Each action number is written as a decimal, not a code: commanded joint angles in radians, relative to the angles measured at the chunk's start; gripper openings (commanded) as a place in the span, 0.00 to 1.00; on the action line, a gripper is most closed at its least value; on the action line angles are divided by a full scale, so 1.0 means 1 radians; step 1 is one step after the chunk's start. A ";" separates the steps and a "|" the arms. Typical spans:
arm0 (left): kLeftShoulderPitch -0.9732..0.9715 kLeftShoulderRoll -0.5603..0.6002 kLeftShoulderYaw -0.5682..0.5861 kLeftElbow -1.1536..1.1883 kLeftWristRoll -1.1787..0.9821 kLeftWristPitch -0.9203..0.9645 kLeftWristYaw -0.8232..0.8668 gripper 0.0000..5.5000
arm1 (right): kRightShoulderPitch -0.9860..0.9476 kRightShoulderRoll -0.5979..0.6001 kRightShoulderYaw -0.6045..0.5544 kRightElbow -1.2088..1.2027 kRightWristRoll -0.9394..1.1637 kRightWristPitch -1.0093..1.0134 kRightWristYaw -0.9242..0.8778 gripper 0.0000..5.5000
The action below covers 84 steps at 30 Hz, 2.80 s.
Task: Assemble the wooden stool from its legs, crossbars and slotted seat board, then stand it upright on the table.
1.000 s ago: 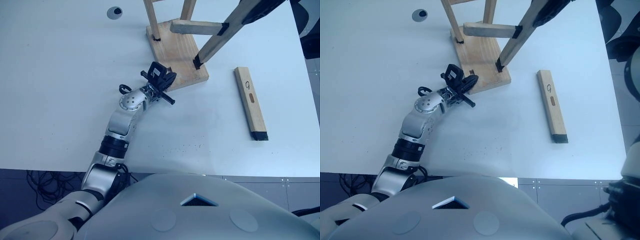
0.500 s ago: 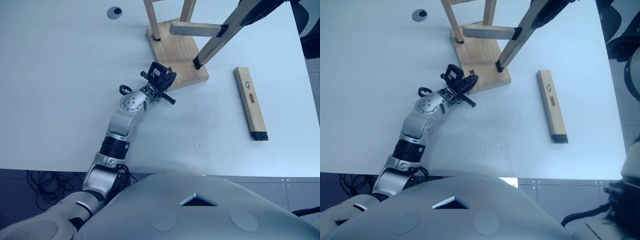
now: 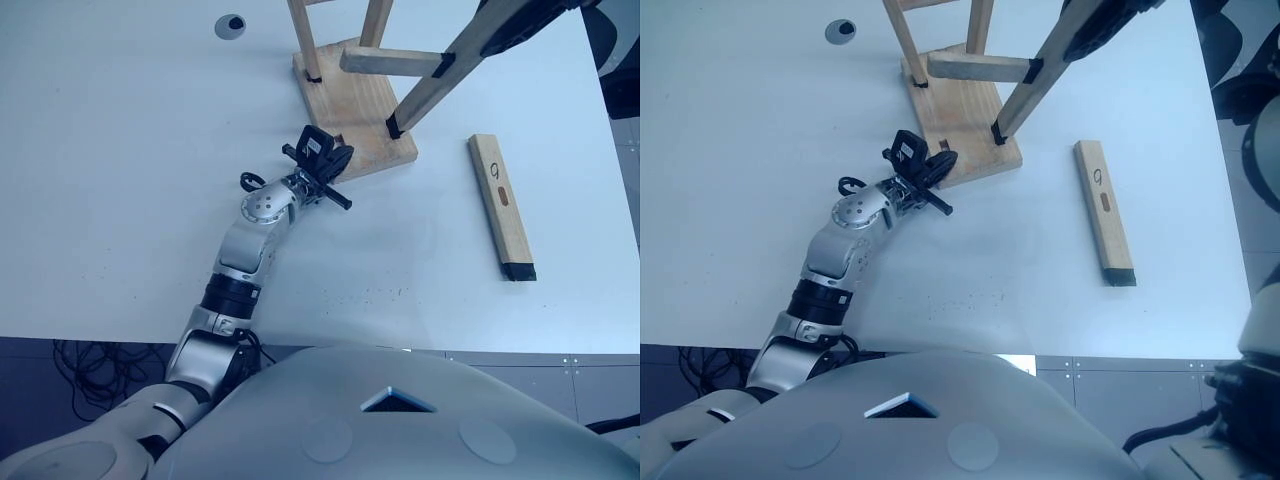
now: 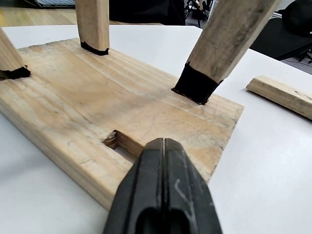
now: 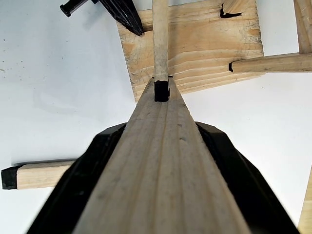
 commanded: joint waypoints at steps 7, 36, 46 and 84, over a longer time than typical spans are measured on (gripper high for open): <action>0.075 -0.011 -0.020 0.141 0.035 0.074 0.001 0.00 | -0.001 0.061 0.034 0.051 -0.138 -0.162 0.003 0.37; 0.106 0.011 -0.018 0.243 0.047 -0.021 -0.097 0.00 | 0.151 0.324 -0.170 0.240 -0.430 -0.110 0.003 0.37; 0.125 0.024 -0.011 0.231 0.038 -0.027 -0.102 0.00 | 0.131 0.370 -0.316 0.217 -0.461 -0.162 0.003 0.37; 0.017 0.068 0.007 0.376 0.067 -0.100 -0.178 0.00 | 0.023 0.150 -0.208 0.161 -0.319 -0.109 0.003 0.38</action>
